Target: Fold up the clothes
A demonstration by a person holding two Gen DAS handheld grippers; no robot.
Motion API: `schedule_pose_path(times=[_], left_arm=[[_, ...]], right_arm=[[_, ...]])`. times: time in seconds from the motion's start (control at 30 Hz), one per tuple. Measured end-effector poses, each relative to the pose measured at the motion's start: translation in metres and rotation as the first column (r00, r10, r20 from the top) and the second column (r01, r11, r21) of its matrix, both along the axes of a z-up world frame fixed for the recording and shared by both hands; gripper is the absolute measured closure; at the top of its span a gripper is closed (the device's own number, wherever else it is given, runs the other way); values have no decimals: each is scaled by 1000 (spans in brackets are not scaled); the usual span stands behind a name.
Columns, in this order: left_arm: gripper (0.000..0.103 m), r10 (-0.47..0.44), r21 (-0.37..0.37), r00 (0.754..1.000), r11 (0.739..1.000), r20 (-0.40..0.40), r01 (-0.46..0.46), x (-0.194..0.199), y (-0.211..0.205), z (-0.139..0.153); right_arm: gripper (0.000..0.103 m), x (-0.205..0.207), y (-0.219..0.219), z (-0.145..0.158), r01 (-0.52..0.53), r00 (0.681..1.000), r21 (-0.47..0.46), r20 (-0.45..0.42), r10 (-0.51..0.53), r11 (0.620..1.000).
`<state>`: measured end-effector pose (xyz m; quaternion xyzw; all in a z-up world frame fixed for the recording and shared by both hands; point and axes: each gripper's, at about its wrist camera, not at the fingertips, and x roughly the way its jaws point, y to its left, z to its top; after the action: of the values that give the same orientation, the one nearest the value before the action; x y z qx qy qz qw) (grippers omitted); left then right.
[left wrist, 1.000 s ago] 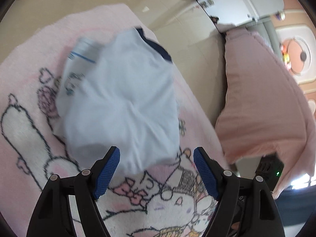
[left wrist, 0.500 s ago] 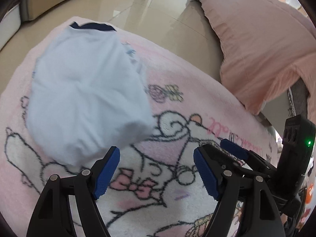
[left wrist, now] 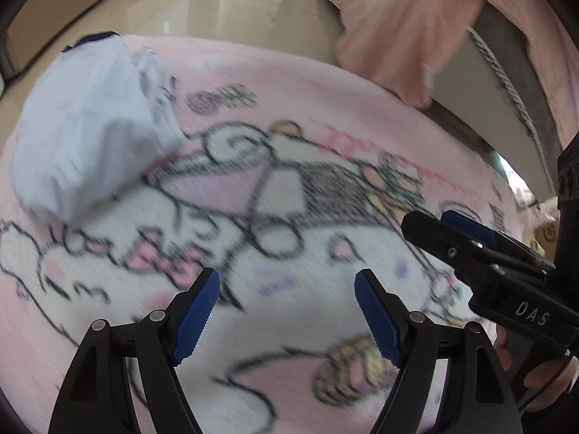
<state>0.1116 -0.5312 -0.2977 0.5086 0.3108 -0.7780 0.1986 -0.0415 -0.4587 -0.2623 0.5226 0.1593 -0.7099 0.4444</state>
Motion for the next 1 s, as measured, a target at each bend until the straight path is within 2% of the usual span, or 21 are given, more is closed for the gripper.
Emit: schedule_pose_path(times=[0.1,0.2,0.37,0.5,0.77,0.87,1.0], left_arm=[[26,-46,9,999,999,12,46,3,27,7],[26,-103,-39,994,994,36,105,2,56,20],[26,-209,-33,977,977,45,210,-17,104,38],[26,-266,-34,963,963,33,267,-34,144,52],[26,-393,-25,919,919,41,394,-66,221,80],[26,-433,-13,901,901,37,434,-92,240,101],[26,-507,-38,861,860,45,509,-117,276,130]], right_arm=[[23,5,27,14,19,1000,15,3,-19,1000],[23,11,53,30,31,999,27,-8,-31,999],[23,10,102,56,71,997,67,-41,-68,995],[23,-4,143,74,152,988,65,-52,-149,986],[23,-33,227,94,308,951,100,-21,-307,946],[23,-36,262,102,361,932,118,-18,-361,925],[23,-36,309,114,422,905,147,-24,-424,894]])
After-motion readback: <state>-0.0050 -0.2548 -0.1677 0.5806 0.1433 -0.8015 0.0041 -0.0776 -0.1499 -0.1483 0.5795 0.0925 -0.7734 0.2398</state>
